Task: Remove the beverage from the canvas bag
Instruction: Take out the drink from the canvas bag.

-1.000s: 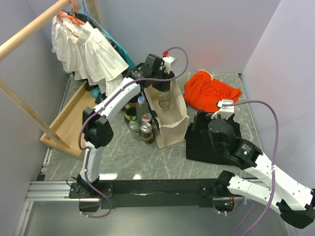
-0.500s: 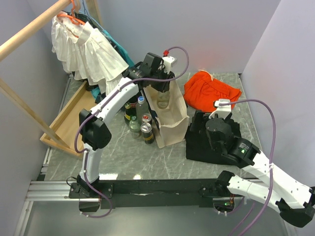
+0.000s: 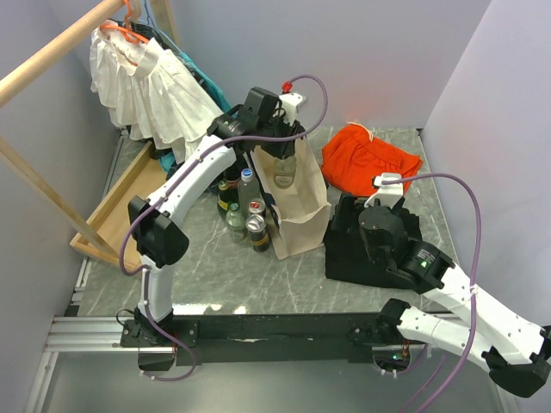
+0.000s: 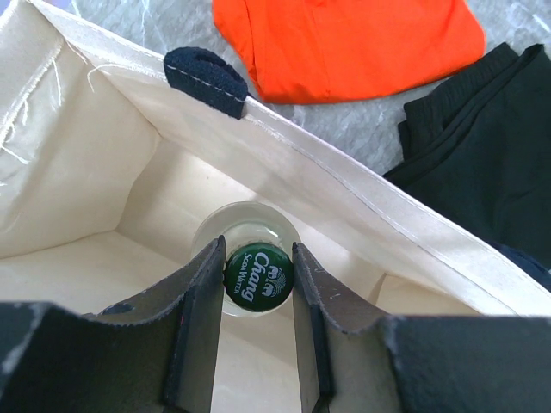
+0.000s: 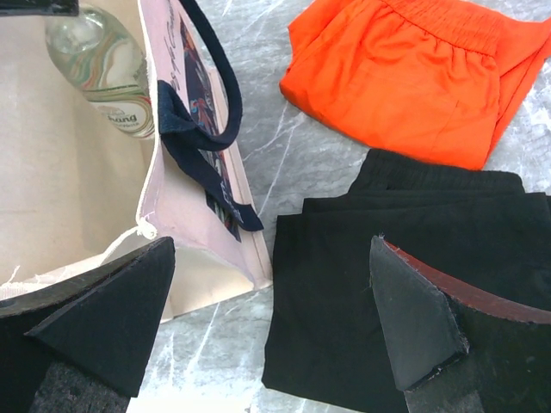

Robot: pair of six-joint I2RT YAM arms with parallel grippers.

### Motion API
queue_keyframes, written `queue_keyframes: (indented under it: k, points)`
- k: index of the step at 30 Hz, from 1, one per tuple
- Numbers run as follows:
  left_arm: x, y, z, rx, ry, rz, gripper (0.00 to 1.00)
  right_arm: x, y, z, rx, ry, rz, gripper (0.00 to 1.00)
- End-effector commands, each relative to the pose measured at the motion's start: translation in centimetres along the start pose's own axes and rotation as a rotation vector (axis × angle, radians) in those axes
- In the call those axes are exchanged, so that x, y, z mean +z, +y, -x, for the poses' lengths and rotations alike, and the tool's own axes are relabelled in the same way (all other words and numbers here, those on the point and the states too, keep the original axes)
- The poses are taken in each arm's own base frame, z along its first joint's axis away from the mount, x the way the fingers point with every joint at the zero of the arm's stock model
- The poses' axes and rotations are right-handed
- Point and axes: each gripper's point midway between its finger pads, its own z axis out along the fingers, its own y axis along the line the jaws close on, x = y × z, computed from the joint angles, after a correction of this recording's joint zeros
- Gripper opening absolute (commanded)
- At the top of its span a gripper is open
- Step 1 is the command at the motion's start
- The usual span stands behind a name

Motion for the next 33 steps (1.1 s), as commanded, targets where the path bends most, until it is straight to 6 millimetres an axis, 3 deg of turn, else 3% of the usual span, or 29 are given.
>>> queue_keyframes:
  k: [1,8,33]
  points:
    - [-7.8,-2.6,9.6,0.065,-0.322,-0.046,0.01,-0.4,0.5,1.6,0.053,-0.033,0.014,1.0]
    - [-8.0,-3.1,9.5,0.071,-0.314,-0.049,0.01,-0.5,0.4,1.5,0.059,-0.03,0.013,1.0]
    - [-15.1,-4.6,11.6,0.1,-0.436,-0.05,0.01,0.1,1.8,1.1,0.054,0.002,0.045,1.0]
